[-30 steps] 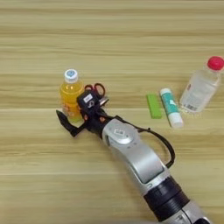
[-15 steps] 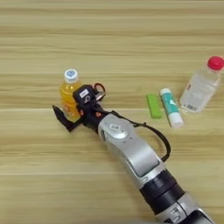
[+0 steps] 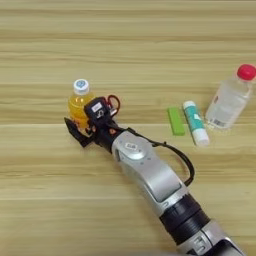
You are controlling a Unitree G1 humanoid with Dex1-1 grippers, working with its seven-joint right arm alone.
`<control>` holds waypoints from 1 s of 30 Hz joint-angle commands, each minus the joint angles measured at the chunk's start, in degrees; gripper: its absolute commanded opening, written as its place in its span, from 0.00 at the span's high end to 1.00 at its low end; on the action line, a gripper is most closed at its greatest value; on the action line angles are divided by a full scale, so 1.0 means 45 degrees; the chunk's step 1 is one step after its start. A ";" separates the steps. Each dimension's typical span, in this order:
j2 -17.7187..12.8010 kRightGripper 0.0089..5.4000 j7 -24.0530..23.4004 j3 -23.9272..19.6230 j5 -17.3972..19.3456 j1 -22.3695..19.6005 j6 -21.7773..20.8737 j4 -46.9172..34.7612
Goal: Move the objects on the table
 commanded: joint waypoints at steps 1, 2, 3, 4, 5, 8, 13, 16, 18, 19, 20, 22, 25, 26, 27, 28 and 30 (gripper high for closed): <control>0.1327 0.34 -0.0163 -0.0094 0.0140 -0.0661 -0.0478 -0.0525; 0.1321 0.35 -0.0170 -0.0089 0.0147 -0.0656 -0.0480 -0.0529; 0.1316 0.36 -0.0180 -0.0084 0.0157 -0.0653 -0.0483 -0.0528; 0.1310 0.36 -0.0191 -0.0079 0.0165 -0.0649 -0.0485 -0.0528; 0.1307 0.36 -0.0202 -0.0075 0.0172 -0.0644 -0.0487 -0.0529; 0.1303 0.36 -0.0234 -0.0096 0.0197 -0.0626 -0.0497 -0.0558; 0.1216 0.36 -0.0349 -0.0060 0.0023 -0.0656 -0.0710 -0.0619; 0.1186 0.36 -0.0402 -0.0152 0.0055 -0.0697 -0.0668 -0.0852; 0.1185 0.36 -0.0439 -0.0259 0.0114 -0.0762 -0.0575 -0.1075; 0.1183 0.36 -0.0454 -0.0315 0.0139 -0.0802 -0.0531 -0.1167; 0.1177 0.36 -0.0466 -0.0370 0.0158 -0.0843 -0.0491 -0.1243; 0.1114 0.36 -0.0503 -0.0549 0.0194 -0.0953 -0.0393 -0.1440; 0.0905 0.36 -0.0539 -0.0898 0.0259 -0.1013 -0.0194 -0.1882; 0.0823 0.36 -0.0536 -0.1018 0.0271 -0.1012 -0.0126 -0.2033; 0.0720 0.36 -0.0535 -0.1170 0.0282 -0.1016 -0.0059 -0.2210; 0.0644 0.36 -0.0527 -0.1303 0.0290 -0.1024 0.0000 -0.2346; 0.0462 0.36 -0.0521 -0.1677 0.0339 -0.1051 0.0105 -0.2655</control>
